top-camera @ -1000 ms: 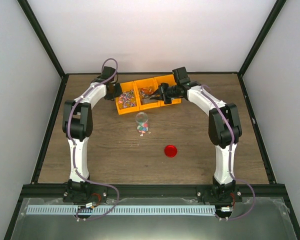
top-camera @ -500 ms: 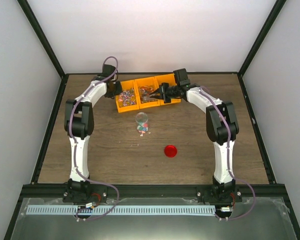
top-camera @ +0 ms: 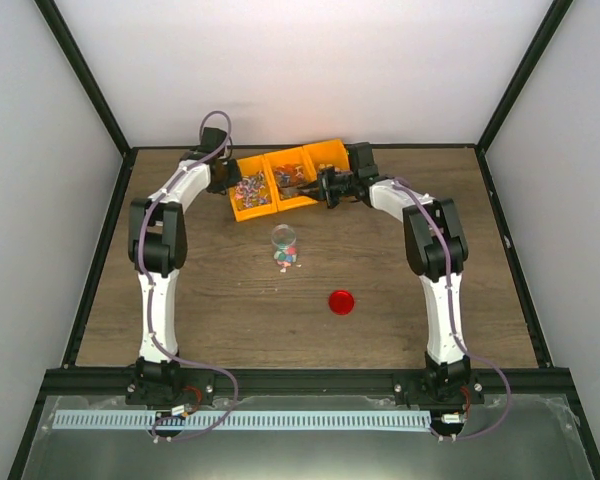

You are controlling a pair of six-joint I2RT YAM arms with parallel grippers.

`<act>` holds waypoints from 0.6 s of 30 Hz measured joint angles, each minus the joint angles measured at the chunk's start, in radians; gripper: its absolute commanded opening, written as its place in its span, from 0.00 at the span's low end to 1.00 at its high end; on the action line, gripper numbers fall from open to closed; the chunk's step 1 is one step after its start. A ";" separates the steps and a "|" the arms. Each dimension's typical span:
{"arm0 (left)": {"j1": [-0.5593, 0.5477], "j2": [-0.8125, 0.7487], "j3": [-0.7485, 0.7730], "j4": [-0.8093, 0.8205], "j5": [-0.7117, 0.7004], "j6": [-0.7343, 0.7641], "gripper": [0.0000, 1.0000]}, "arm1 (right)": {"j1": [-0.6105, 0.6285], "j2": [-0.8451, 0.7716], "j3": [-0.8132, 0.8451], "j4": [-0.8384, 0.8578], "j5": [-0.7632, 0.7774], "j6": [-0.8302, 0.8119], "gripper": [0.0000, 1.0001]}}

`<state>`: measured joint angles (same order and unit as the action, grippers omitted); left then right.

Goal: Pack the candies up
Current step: Scoop the fake candies from the storage box.

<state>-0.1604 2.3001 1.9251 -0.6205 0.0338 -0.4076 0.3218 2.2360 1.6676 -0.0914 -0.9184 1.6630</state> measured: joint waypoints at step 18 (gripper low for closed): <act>0.005 0.002 0.001 0.003 0.016 -0.007 0.04 | 0.016 -0.014 -0.092 0.125 0.048 -0.069 0.01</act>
<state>-0.1558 2.3020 1.9263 -0.6178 0.0494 -0.4149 0.3378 2.2215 1.5761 0.0334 -0.8707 1.5944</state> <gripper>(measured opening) 0.099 0.078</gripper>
